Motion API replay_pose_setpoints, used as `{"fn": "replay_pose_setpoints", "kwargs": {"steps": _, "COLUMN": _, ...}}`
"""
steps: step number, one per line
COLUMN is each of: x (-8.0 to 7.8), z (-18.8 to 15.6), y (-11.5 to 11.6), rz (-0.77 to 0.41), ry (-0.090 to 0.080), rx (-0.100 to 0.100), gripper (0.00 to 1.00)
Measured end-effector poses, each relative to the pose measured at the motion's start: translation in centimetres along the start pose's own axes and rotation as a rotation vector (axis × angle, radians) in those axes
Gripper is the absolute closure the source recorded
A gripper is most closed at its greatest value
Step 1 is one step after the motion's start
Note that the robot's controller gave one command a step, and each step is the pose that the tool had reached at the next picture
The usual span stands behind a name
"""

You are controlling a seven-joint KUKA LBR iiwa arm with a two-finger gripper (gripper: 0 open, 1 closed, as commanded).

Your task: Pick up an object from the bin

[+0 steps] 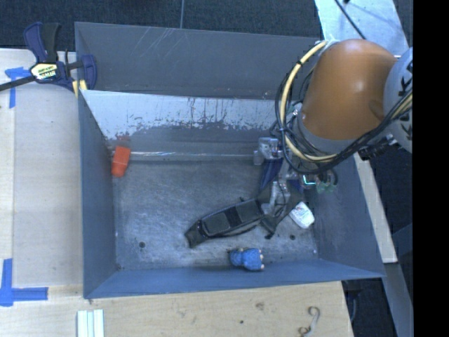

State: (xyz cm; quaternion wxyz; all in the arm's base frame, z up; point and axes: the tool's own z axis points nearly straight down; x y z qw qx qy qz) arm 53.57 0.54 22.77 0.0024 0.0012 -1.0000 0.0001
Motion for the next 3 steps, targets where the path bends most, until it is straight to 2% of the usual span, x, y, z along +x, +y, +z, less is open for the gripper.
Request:
{"fn": "replay_pose_setpoints", "kwargs": {"steps": 1, "x": 2.2, "z": 16.1, "y": -4.6, "rz": -0.095, "ry": -0.002, "rx": 0.001, "gripper": 0.00}}
{"fn": "replay_pose_setpoints", "kwargs": {"steps": 2, "x": 1.8, "z": 15.6, "y": -4.6, "rz": -0.095, "ry": -0.013, "rx": 0.003, "gripper": 1.00}}
{"fn": "replay_pose_setpoints", "kwargs": {"steps": 3, "x": 1.5, "z": 2.2, "y": -6.0, "rz": -0.138, "ry": -0.017, "rx": 0.003, "gripper": 1.00}}
